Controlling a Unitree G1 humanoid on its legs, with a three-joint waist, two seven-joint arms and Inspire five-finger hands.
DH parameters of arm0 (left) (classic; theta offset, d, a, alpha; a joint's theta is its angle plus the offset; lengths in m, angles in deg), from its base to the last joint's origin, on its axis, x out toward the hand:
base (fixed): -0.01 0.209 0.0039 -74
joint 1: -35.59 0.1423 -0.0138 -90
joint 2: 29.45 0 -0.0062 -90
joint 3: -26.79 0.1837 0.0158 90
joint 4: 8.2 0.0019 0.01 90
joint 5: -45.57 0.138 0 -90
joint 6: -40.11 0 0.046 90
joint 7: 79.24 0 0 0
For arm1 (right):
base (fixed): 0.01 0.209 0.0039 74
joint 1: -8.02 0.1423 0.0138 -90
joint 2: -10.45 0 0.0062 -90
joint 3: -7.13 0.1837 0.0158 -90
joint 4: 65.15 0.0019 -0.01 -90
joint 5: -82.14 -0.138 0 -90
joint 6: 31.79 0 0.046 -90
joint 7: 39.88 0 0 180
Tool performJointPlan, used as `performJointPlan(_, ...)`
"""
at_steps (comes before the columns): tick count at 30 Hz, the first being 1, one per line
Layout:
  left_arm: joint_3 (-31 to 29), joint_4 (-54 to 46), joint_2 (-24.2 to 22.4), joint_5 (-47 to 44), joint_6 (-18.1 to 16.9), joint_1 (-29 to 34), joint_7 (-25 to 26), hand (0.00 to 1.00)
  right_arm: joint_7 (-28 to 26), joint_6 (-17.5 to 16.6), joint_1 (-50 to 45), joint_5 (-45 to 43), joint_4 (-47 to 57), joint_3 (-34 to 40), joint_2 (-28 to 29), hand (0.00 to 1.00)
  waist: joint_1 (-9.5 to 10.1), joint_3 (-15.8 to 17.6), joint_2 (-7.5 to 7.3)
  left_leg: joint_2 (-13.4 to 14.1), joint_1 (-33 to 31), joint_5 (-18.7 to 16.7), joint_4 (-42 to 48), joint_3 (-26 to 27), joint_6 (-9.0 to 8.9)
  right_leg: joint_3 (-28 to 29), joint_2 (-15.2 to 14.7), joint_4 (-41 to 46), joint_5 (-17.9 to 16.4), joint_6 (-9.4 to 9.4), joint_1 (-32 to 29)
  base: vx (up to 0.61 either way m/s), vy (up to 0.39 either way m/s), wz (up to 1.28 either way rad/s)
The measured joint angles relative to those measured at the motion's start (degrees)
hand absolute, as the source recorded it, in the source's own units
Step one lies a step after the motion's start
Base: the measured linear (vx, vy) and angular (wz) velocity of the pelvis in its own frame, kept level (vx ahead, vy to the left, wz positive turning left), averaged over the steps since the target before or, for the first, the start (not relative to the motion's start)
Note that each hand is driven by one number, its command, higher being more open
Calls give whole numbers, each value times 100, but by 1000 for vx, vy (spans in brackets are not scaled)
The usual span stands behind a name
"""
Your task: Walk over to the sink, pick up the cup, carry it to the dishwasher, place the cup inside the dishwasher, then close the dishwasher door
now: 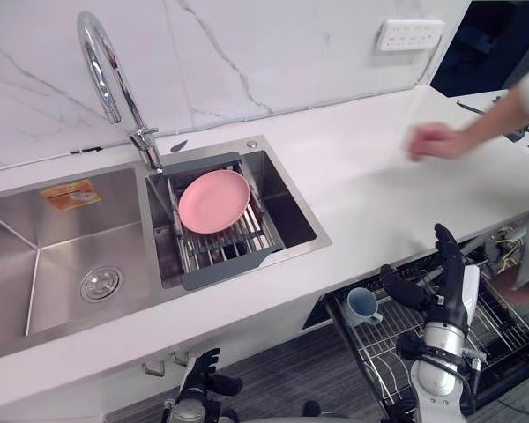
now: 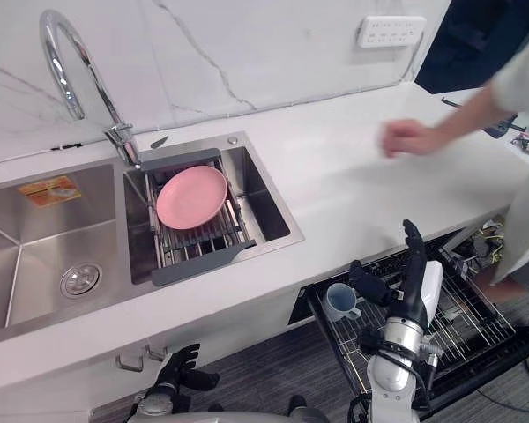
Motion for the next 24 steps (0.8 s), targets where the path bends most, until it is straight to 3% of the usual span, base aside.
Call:
performJointPlan(11,-8,24,112,1,-7,41,-10,90,-289,-349,438,-32,298,-728,-590,90,53,-9,-56,-96,-18,175,-117,-596,24,-385,-51,-3,-11,7,180,-30,-10,20)
performJointPlan(17,-164,-12,130,-19,-24,12,-14,90,-384,-419,935,-50,265,-1010,-1017,90,241,52,-163,-130,-34,463,-428,-973,9,-622,-73,81,-60,-10,172,-58,-17,33)
performJointPlan(19,-289,-20,136,-29,-38,12,-15,90,-422,-446,1124,-42,203,-1217,-1168,90,296,69,-219,-132,-31,456,-444,-963,-5,-598,-101,283,-179,-1,70,-63,7,-3)
performJointPlan(21,-412,-54,193,-135,-87,10,-23,90,-501,-488,1400,-9,56,-1514,-1341,90,345,140,-371,-222,-6,407,-440,-876,6,-481,-321,1067,-653,78,-314,-55,37,-9)
performJointPlan(24,-491,-105,298,-254,-100,5,-27,90,-644,-489,1727,33,-321,-1808,-1480,90,369,270,-601,-464,226,315,-449,-854,95,-368,-685,1899,-1042,169,-471,25,13,-2)
